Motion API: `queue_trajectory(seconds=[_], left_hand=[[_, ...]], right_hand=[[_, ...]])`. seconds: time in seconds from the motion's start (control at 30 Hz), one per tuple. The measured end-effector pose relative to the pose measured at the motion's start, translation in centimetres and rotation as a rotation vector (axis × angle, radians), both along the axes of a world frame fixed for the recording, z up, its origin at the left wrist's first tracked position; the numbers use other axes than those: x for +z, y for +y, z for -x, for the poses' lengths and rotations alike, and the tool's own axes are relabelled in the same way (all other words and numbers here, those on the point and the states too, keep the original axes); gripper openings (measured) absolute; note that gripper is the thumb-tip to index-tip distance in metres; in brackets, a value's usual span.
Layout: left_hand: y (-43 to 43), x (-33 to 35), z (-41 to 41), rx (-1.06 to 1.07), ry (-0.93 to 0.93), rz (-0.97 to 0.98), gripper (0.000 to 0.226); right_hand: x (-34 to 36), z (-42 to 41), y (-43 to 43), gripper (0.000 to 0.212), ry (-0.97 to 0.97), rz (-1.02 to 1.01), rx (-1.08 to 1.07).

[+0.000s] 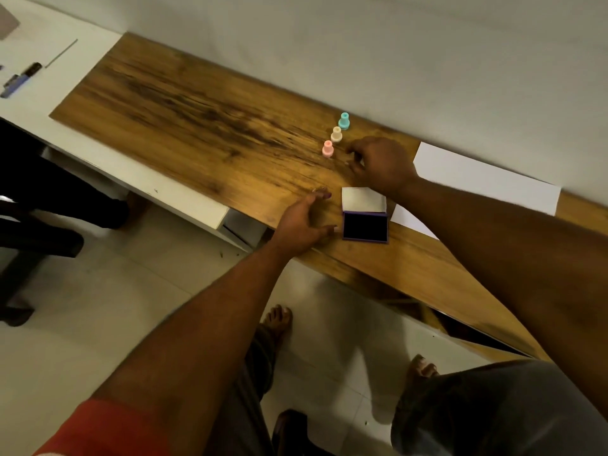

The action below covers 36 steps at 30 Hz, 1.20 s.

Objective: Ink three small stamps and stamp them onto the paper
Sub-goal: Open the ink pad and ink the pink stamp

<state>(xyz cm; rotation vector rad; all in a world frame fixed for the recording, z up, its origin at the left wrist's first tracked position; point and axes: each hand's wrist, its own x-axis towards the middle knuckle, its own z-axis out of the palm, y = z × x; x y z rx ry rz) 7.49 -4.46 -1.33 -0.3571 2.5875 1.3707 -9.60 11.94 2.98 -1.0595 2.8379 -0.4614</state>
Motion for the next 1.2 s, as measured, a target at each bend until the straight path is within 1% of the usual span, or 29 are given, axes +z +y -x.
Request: queue_trajectory(seconds=[0.07,0.17,0.37,0.43,0.5,0.6,0.7,0.87,0.97,1.03,1.1,1.2], left_hand=[[-0.9,0.4,0.5,0.037,-0.017,-0.025,0.071],[-1.0,0.3,0.6,0.093,0.011,-0.096,0.061],[-0.8,-0.5,0.6,0.181,0.083,-0.152,0.049],[-0.8,-0.6,0.9,0.209,0.096,-0.140,0.045],[-0.9,-0.9,1.3,0.287,0.134,-0.100,0.041],[-1.5,-1.4,1.8,0.423,0.131,-0.031,0.051],[-1.7,-1.8,2.2,0.358,0.103,0.138,0.062],[-1.5,-1.7,2.3,0.267,0.128,0.238,0.041],[-1.3,-1.6,1.9,0.157,0.144,0.322,0.046],[-1.1,-1.6,1.8,0.147,0.172,0.354,0.042],[-0.8,-1.6,1.6,0.161,0.179,0.366,0.037],[-0.6,-1.6,1.5,0.173,0.173,0.387,0.040]], right_hand=[[0.3,0.4,-2.7,0.031,0.026,-0.066,-0.033],[-0.2,0.4,-5.8,0.030,0.033,-0.148,-0.099],[-1.5,0.6,-7.9,0.029,0.021,-0.067,-0.119],[-1.6,0.6,-8.0,0.026,0.003,-0.079,-0.100],[-1.7,0.1,-7.8,0.026,-0.018,-0.087,-0.055],[-1.6,-1.7,-6.7,0.026,-0.036,-0.086,-0.003],[-1.7,-3.8,-4.7,0.028,-0.075,-0.051,0.014],[-1.8,-5.8,-2.8,0.031,-0.108,-0.070,0.050],[-1.5,-5.8,-2.7,0.031,-0.122,-0.062,0.046],[-1.4,-5.8,-2.7,0.031,-0.126,-0.068,0.054],[-1.4,-5.8,-2.9,0.036,-0.097,-0.091,0.066],[-1.3,-5.8,-3.2,0.048,0.003,-0.167,0.098]])
